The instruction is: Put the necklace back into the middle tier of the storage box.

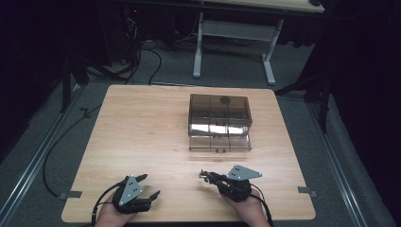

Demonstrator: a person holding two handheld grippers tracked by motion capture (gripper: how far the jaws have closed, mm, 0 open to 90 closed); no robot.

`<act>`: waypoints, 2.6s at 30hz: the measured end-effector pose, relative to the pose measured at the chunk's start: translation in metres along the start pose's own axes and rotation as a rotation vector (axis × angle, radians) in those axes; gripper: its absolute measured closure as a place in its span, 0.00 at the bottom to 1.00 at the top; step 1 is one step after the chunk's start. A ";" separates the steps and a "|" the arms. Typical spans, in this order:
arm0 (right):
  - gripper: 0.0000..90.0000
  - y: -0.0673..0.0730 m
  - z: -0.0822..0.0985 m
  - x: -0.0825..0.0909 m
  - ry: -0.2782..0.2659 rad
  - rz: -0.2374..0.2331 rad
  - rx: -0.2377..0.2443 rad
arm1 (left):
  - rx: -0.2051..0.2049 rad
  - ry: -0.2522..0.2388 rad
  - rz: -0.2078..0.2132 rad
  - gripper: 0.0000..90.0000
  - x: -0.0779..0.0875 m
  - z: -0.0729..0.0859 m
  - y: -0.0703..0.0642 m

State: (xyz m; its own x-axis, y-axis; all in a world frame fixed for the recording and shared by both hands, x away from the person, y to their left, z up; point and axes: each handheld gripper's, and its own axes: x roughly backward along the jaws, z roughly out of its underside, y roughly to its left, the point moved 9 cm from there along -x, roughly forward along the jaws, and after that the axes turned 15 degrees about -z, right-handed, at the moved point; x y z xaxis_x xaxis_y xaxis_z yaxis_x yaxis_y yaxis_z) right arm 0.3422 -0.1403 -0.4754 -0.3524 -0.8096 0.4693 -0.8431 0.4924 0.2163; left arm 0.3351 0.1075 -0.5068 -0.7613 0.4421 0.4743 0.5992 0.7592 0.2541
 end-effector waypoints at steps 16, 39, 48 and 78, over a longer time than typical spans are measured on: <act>0.90 -0.027 0.018 0.044 -0.039 0.105 -0.069 | 0.000 0.001 -0.002 0.30 0.000 0.000 0.000; 0.90 -0.060 0.050 0.121 -0.111 0.290 -0.170 | -0.002 0.004 -0.004 0.30 0.000 0.000 0.000; 0.90 -0.074 0.070 0.152 -0.127 0.379 -0.245 | -0.004 0.006 -0.002 0.30 -0.001 0.000 0.000; 0.80 -0.077 0.076 0.106 0.030 0.327 -0.308 | -0.003 0.010 0.000 0.30 -0.001 0.000 0.000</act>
State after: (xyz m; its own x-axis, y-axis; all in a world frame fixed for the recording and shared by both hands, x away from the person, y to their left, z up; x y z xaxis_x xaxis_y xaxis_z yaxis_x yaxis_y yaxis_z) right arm 0.3391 -0.2879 -0.5073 -0.5646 -0.5882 0.5790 -0.5273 0.7967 0.2952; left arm 0.3355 0.1069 -0.5078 -0.7586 0.4378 0.4825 0.6002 0.7578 0.2561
